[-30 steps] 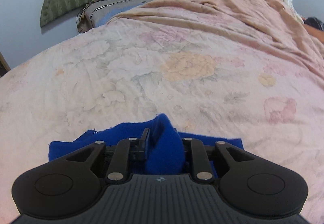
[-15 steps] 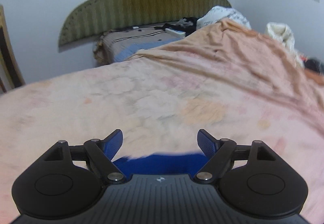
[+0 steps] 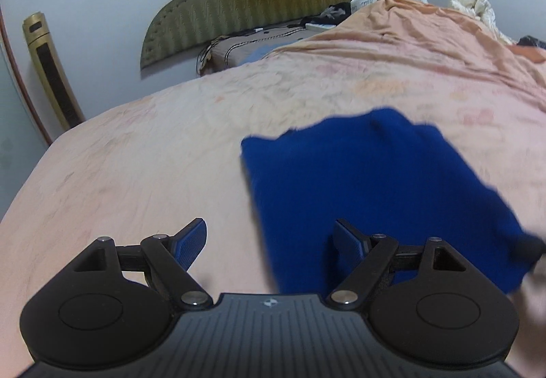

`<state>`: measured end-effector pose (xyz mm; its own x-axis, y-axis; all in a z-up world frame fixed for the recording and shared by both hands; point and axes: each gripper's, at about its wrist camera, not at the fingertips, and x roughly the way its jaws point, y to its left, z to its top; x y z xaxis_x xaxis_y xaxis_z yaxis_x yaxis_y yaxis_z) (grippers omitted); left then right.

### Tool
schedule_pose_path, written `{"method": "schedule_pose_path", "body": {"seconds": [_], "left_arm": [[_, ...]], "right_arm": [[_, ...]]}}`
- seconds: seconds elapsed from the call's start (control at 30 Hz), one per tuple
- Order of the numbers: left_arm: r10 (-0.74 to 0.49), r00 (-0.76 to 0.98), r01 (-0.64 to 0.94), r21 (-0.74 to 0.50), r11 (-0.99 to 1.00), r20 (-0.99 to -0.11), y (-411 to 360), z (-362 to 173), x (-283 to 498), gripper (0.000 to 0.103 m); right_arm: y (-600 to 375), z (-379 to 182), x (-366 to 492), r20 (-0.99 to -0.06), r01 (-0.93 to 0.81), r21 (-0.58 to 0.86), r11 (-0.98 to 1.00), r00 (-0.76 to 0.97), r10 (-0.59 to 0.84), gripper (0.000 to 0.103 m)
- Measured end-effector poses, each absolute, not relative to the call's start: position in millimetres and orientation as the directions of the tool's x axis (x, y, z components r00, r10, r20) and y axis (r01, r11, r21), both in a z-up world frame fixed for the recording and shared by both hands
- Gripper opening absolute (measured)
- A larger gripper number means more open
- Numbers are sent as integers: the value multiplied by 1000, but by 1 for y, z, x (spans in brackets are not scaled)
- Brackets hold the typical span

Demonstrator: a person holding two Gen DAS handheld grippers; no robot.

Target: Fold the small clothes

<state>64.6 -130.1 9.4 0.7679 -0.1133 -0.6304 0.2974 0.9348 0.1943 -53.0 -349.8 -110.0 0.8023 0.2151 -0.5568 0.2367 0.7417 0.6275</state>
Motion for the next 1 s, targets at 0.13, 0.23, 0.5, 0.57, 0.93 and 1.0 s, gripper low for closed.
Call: {"method": "schedule_pose_path", "body": {"seconds": [0.13,0.23,0.5,0.57,0.93,1.0], "left_arm": [[-94,755,277,186,943,-649,-125,-2,55,82],[-87,741,267,173,948,-666,-123,-6,54,82],[-89,731,265,161,951,-677,-119,-9,55,84],[-91,729,262,154,953,-678,-118,-9,55,84],[-407,564,281,-297,913,-718,-60,-27,95,87],[-480,536,283,-388,877,-694,-54,-34,104,88]], "right_arm": [[-329,-74,-38,-540,184,427,885,837,87,34],[-310,-73,-16,-567,141,356,924,819,94,40],[-308,-102,-11,-650,212,403,890,751,115,46],[-313,-101,-12,-646,219,413,884,755,114,46],[-356,-112,-8,-587,133,590,796,748,310,65],[-358,-114,1,-573,88,606,791,738,357,66]]}}
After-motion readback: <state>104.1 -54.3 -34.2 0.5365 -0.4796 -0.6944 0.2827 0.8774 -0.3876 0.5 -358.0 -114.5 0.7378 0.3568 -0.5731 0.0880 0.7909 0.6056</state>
